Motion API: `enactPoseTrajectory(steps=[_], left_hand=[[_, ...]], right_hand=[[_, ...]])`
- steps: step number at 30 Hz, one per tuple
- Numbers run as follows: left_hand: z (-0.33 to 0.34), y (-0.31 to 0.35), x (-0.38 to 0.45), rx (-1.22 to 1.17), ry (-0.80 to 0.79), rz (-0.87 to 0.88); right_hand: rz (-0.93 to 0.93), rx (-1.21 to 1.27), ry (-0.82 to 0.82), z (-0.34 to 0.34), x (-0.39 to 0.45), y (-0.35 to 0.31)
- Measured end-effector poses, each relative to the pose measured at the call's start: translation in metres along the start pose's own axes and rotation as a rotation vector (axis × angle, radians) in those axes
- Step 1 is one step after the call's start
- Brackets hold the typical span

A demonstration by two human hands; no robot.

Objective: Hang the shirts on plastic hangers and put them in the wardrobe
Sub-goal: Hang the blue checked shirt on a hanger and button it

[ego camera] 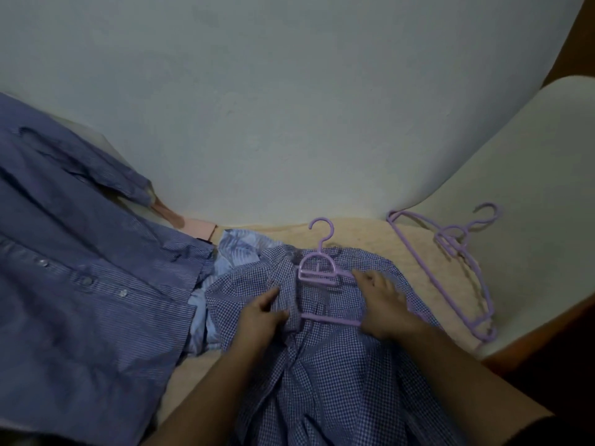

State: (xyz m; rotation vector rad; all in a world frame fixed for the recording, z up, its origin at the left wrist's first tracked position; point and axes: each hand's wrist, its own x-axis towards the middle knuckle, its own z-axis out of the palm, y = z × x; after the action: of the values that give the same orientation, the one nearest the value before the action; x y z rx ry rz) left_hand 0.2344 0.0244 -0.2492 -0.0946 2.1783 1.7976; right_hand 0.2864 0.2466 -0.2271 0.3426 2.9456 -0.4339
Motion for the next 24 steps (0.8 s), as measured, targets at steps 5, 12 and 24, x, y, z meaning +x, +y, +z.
enactPoseTrajectory(steps=[5, 12, 24], left_hand=[[-0.005, -0.009, 0.0, 0.435, 0.112, 0.197], [0.009, 0.042, 0.024, 1.046, 0.171, 0.654], [0.007, 0.028, 0.098, 1.404, -0.27, 0.462]], right_hand=[[0.017, -0.005, -0.068, 0.014, 0.013, 0.004], [-0.088, -0.073, 0.004, 0.004, 0.041, 0.008], [-0.017, 0.32, -0.045, 0.001, 0.086, 0.046]])
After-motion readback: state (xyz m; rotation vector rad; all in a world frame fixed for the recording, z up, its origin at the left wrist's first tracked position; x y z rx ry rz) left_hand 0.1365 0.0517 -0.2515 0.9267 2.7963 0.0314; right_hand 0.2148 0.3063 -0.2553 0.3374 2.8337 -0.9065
